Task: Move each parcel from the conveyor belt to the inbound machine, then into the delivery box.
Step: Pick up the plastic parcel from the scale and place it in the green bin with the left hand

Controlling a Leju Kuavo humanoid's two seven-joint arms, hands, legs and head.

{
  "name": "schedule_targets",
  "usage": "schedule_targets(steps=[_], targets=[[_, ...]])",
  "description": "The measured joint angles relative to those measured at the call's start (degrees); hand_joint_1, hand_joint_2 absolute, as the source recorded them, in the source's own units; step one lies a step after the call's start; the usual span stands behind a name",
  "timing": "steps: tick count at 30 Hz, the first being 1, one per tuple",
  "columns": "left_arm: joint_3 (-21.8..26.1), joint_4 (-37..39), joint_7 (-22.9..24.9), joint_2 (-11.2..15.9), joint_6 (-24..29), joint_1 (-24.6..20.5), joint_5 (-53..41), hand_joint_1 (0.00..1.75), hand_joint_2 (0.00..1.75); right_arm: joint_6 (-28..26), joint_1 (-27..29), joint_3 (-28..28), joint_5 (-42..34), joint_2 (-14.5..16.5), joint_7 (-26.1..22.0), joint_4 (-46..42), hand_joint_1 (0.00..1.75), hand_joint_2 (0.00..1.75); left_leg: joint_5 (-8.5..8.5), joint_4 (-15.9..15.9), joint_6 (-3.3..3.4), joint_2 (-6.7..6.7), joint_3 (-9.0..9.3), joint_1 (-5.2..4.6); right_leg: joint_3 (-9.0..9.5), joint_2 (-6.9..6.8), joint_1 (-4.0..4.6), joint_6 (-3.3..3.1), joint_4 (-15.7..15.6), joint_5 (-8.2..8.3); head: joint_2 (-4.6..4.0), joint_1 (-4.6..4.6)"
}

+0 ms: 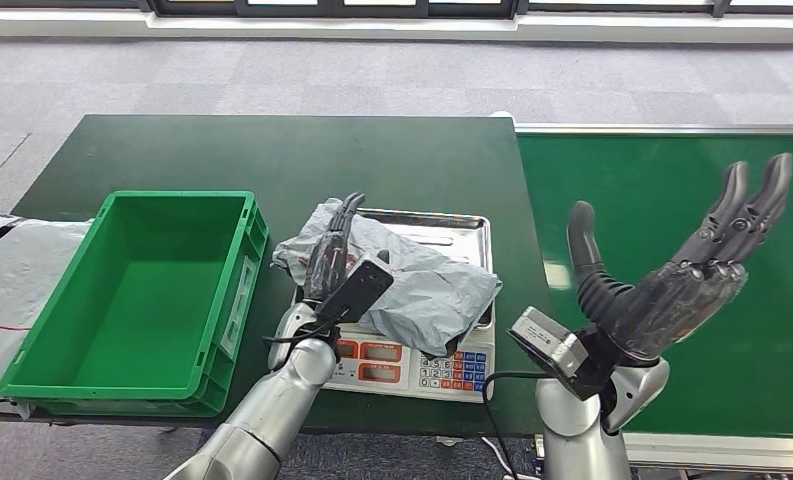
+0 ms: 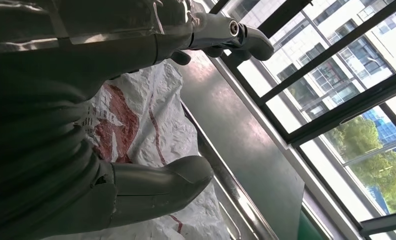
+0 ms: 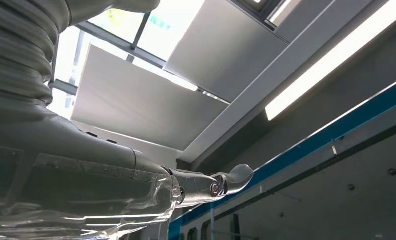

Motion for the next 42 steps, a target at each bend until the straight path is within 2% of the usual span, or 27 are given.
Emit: schedule_targets(steps=[8, 15, 21, 31, 36, 37, 40, 41, 42], targets=[[0.0, 1.8, 0.9, 0.0, -0.5, -0.7, -1.9, 0.0, 1.75, 0.0, 0.1, -0.3, 0.0, 0.0, -0.1, 0.0, 0.0, 1.75, 0.0, 0.0, 0.0, 0.0, 0.0, 0.0, 0.0, 0.0, 0.0, 0.0, 0.0, 0.0, 0.0, 0.0], [0.0, 4.7, 0.0, 0.2, -3.6, -1.7, -1.7, 0.0, 1.75, 0.0, 0.1, -0.6, -0.1, 0.0, -0.4, 0.2, 0.0, 1.75, 0.0, 0.0, 0.0, -0.01, 0.0, 0.0, 0.0, -0.01, 0.0, 0.0, 0.0, 0.0, 0.0, 0.0], [0.0, 8.9, -0.1, 0.6, -8.5, -3.1, -1.9, 0.0, 1.75, 0.0, 0.1, -1.2, 0.4, 0.0, 0.2, 0.7, 0.0, 1.75, 0.0, 0.0, 0.0, -0.03, -0.01, 0.0, 0.0, -0.02, 0.0, 0.0, 0.0, 0.0, 0.0, 0.0], [0.0, 13.3, 1.8, 0.6, -9.7, -4.7, -3.5, 0.0, 1.75, 0.0, 0.0, -1.3, 0.8, 0.0, 0.8, 1.1, 0.0, 1.75, 0.0, 0.0, 0.0, -0.03, -0.01, 0.0, 0.01, -0.02, 0.0, 0.0, 0.0, 0.0, 0.0, 0.0], [0.0, 14.7, 4.6, 0.6, -11.6, -5.4, -5.6, 0.0, 1.75, 0.0, -0.1, -1.4, 0.9, 0.0, 0.9, 1.4, 0.0, 1.75, 0.0, 0.0, 0.0, -0.04, 0.0, 0.0, 0.03, -0.03, 0.0, 0.0, 0.0, 0.0, 0.0, 0.0], [0.0, 15.0, 5.4, 0.6, -12.0, -5.6, -6.2, 0.32, 1.75, 0.0, -0.1, -1.4, 0.9, 0.0, 0.9, 1.5, 0.0, 1.75, 0.0, 0.0, 0.0, -0.05, 0.0, 0.0, 0.04, -0.03, 0.0, 0.0, 0.0, 0.0, 0.0, 0.0], [-0.2, 15.9, 7.4, 0.6, -13.1, -6.3, -8.0, 1.63, 1.75, 0.0, -0.3, -1.6, 0.6, 0.1, 0.8, 1.8, 0.0, 1.75, 0.01, 0.0, 0.0, -0.07, 0.03, 0.0, 0.08, -0.06, 0.0, 0.0, 0.0, 0.0, 0.0, 0.0], [-0.4, 16.1, 7.8, 0.6, -13.5, -6.5, -8.5, 1.75, 1.75, 0.0, -0.4, -1.6, 0.6, 0.1, 0.8, 1.8, 0.0, 1.75, 0.01, 0.0, 0.01, -0.08, 0.04, 0.0, 0.1, -0.08, 0.0, 0.0, 0.0, 0.0, 0.0, 0.0], [-0.4, 16.2, 8.1, 0.6, -13.7, -6.7, -8.8, 1.75, 1.75, 0.0, -0.4, -1.7, 0.6, 0.1, 0.8, 1.9, 0.0, 1.75, 0.01, 0.0, 0.01, -0.09, 0.04, 0.0, 0.11, -0.09, 0.0, 0.0, 0.0, 0.0, 0.0, 0.0]])
